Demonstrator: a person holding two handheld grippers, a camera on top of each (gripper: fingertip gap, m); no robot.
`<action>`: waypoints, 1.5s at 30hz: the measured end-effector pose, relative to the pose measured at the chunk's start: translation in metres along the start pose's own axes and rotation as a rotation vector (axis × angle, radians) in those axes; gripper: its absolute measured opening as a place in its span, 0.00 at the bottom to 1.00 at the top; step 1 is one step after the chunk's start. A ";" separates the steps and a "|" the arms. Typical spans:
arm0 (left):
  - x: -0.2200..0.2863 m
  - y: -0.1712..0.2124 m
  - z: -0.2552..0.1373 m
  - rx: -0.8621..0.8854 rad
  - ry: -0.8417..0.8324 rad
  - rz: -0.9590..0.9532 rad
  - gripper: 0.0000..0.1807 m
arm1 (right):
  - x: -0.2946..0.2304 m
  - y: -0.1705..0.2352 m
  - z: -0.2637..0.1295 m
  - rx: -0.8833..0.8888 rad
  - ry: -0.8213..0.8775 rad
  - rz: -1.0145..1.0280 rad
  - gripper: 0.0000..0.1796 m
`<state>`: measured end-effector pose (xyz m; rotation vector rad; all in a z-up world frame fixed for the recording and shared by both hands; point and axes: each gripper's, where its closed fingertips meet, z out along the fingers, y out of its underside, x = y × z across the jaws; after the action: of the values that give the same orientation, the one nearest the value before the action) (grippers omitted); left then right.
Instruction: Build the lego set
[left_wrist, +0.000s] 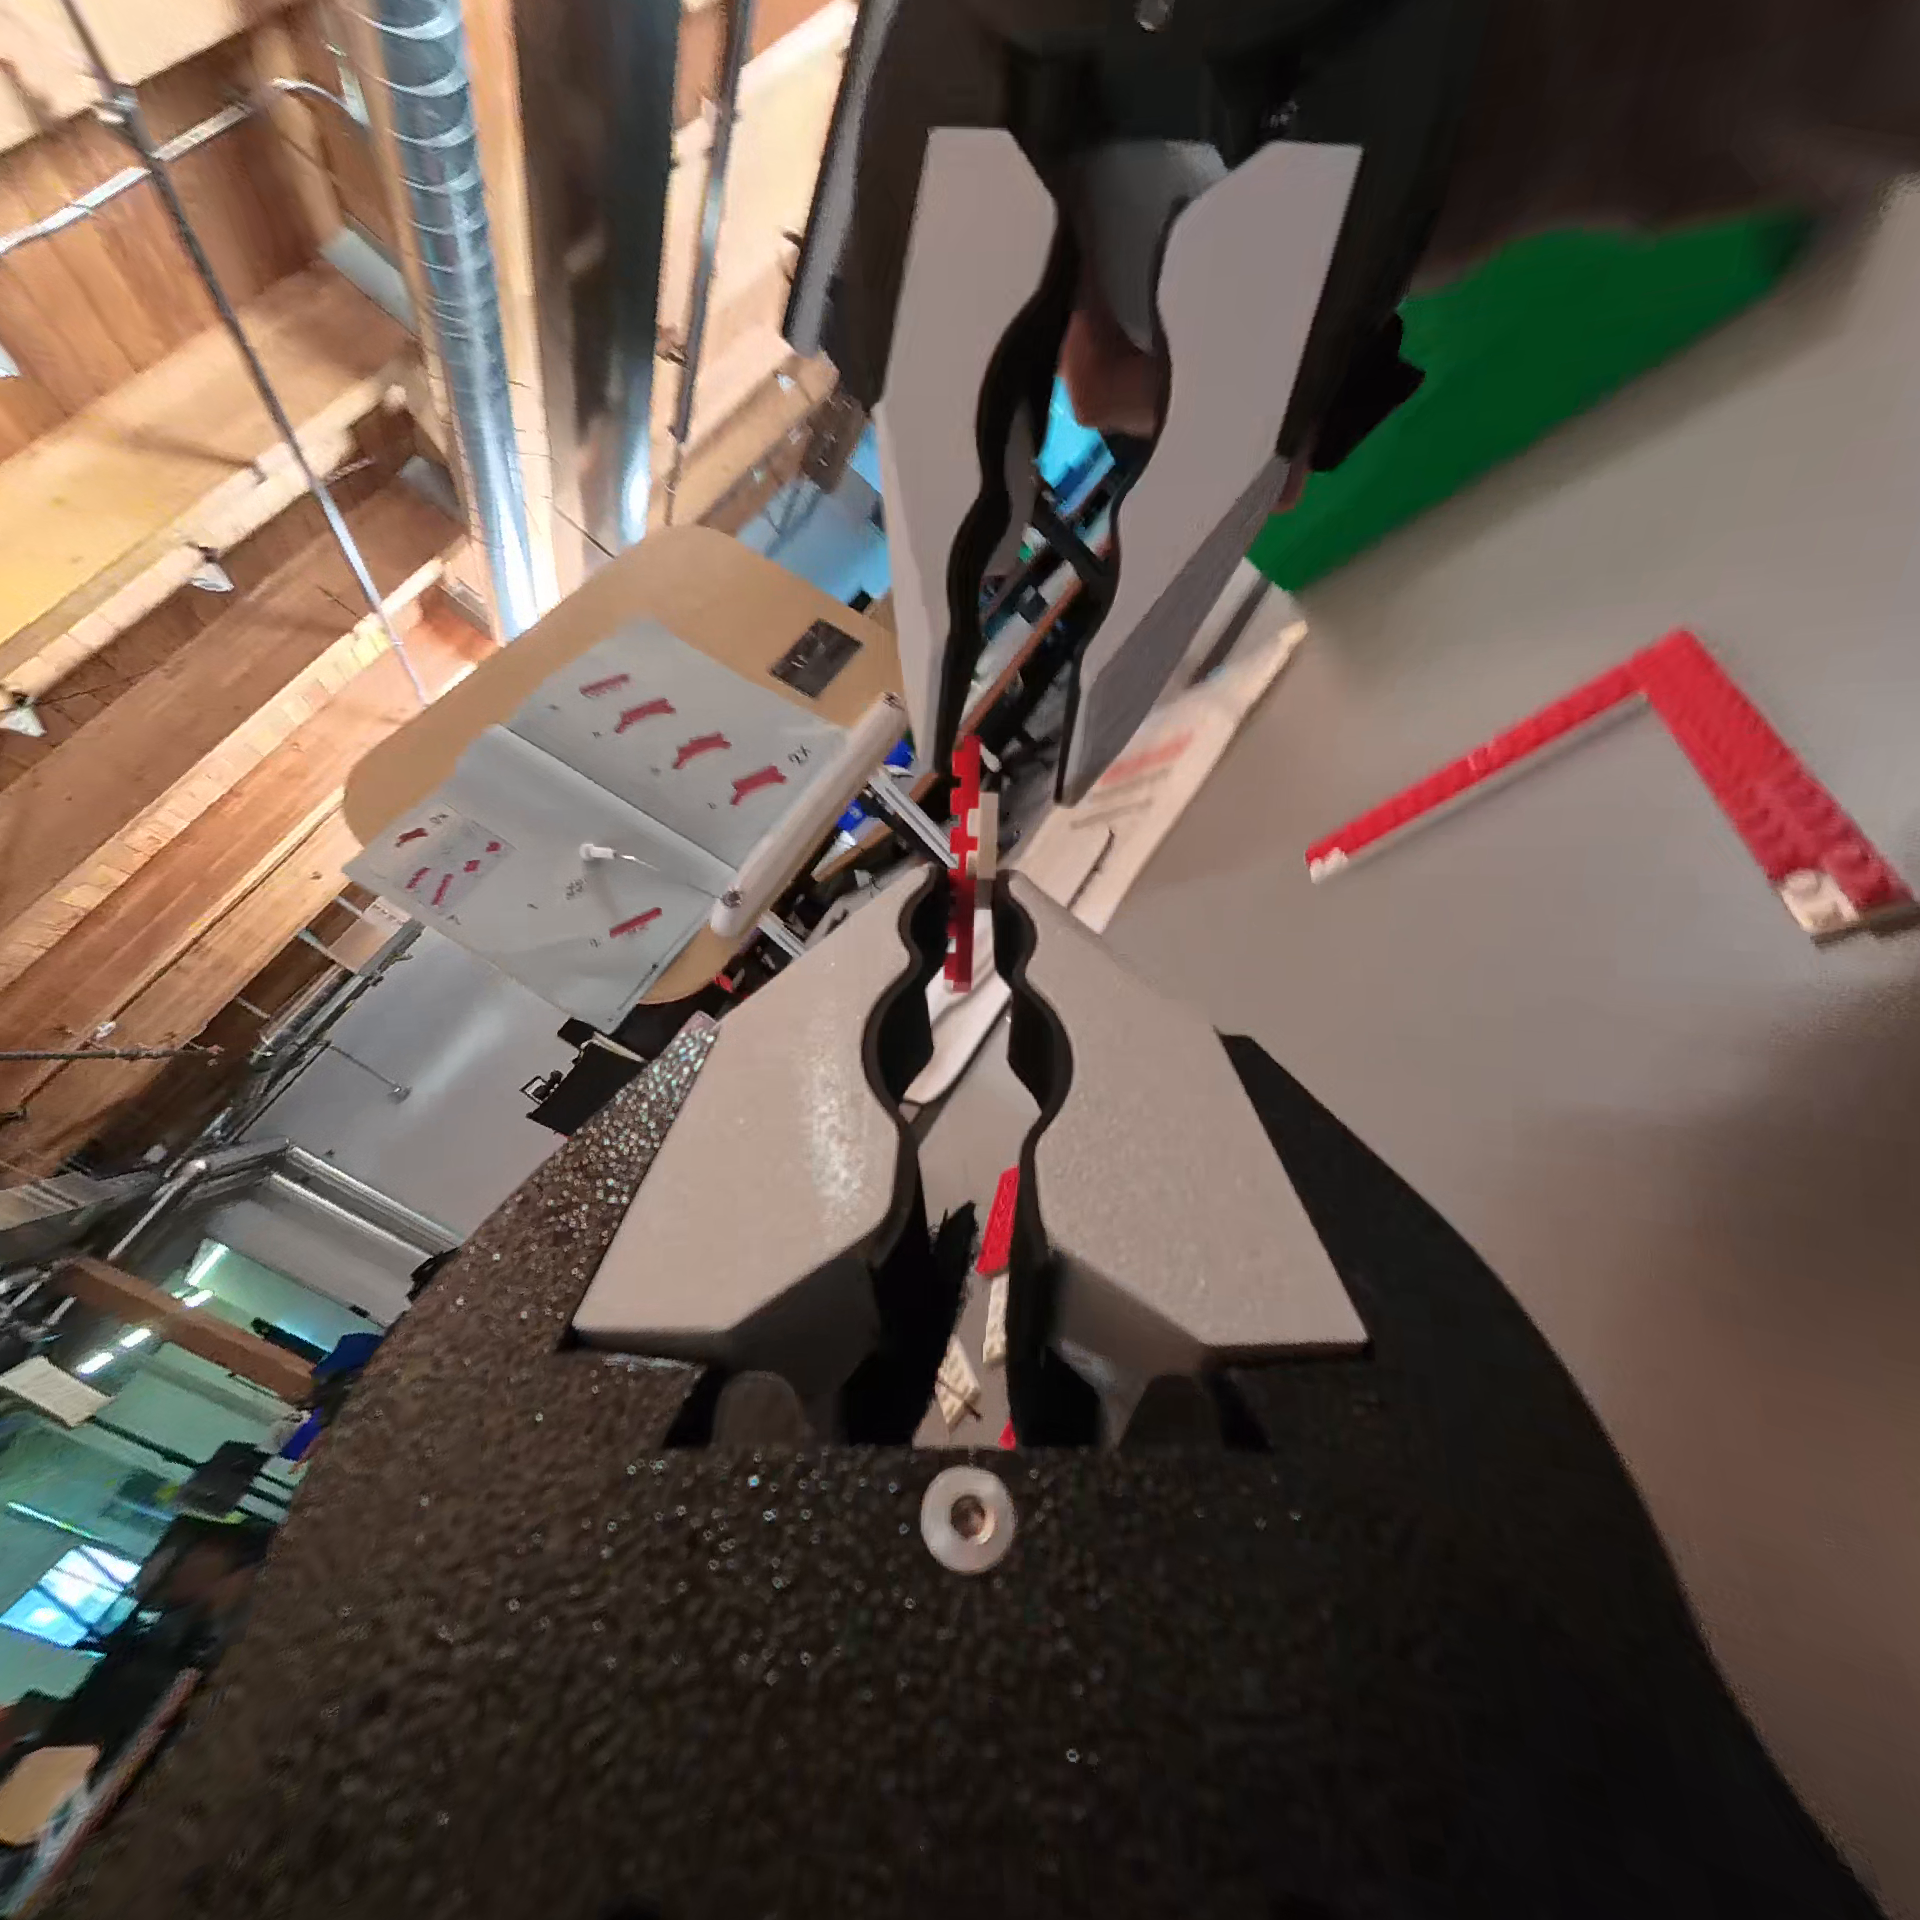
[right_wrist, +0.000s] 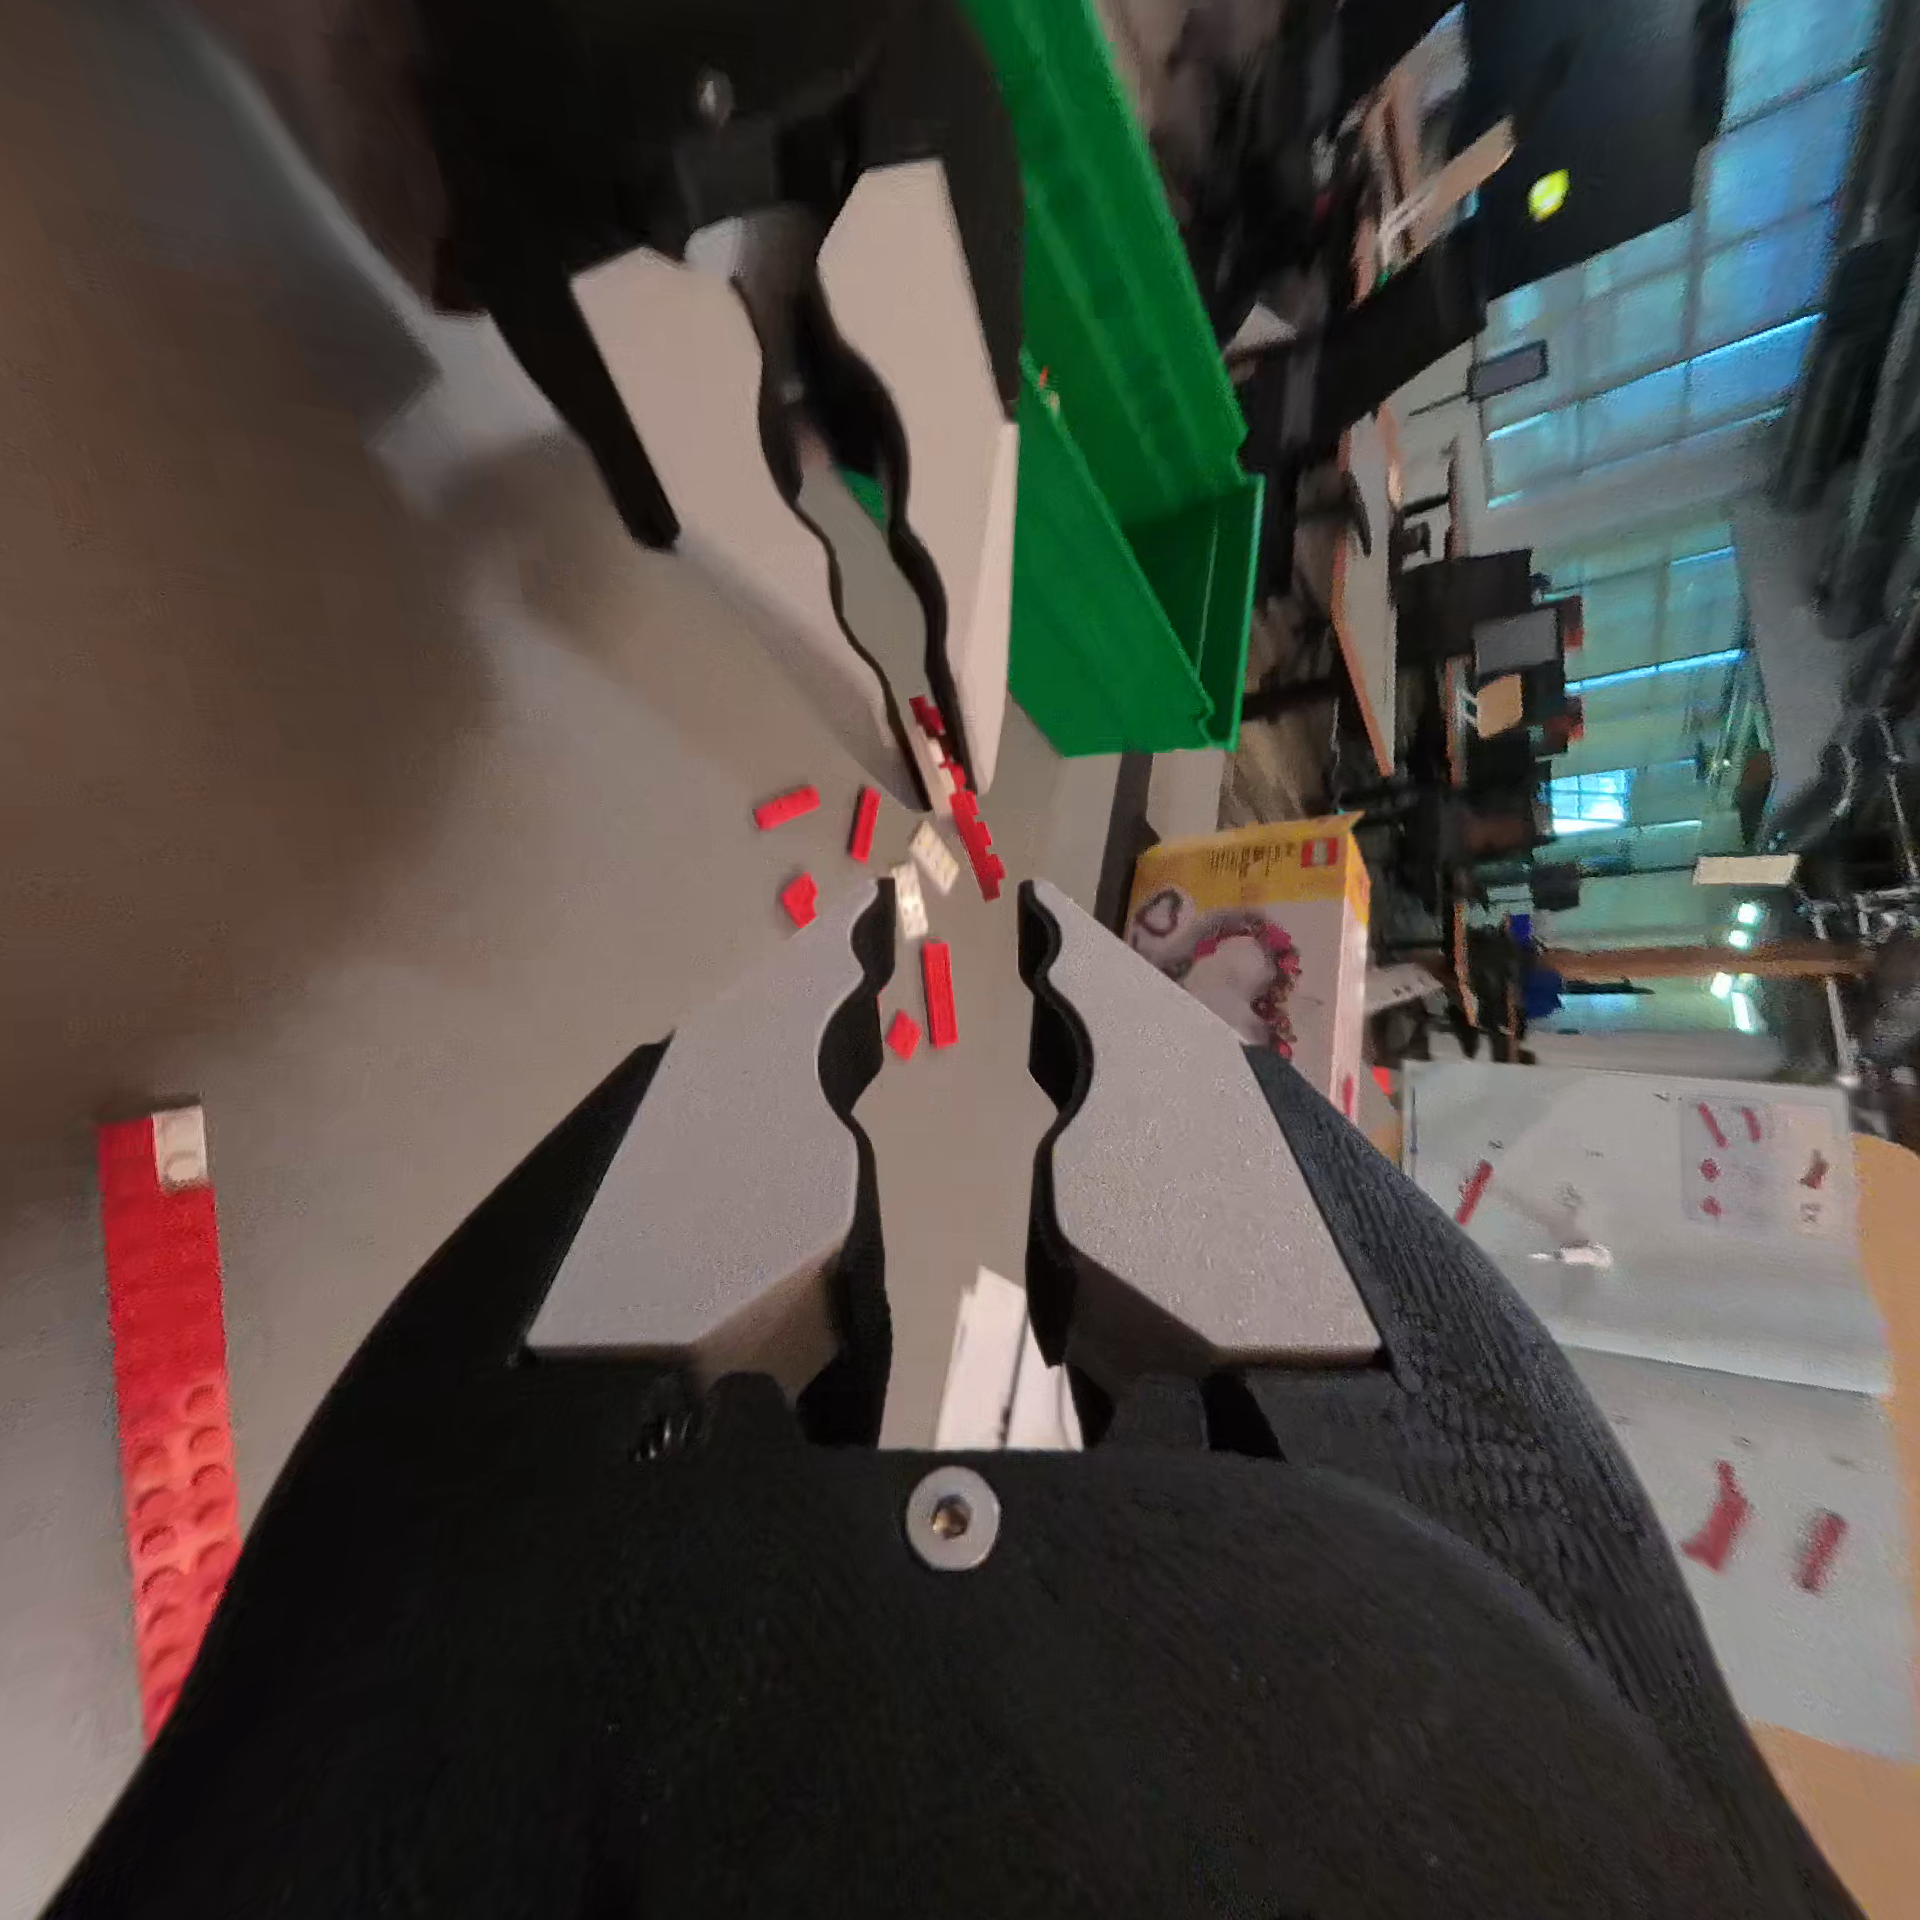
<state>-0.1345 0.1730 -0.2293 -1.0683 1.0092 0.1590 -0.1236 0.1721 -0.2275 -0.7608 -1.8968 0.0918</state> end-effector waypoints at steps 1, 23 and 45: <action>0.002 0.002 0.001 -0.011 0.008 0.016 0.03 | -0.004 0.003 0.003 -0.041 -0.006 -0.035 0.11; 0.017 0.017 -0.001 0.026 0.292 -0.648 0.22 | -0.006 0.039 -0.002 -0.114 0.412 -0.383 0.01; 0.049 0.020 0.000 -0.024 0.449 -0.704 0.04 | -0.039 0.037 0.006 -0.024 0.522 -0.540 0.01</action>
<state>-0.1181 0.1669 -0.2788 -1.4560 0.9621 -0.6677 -0.1014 0.1823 -0.2759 -0.2290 -1.5361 -0.4288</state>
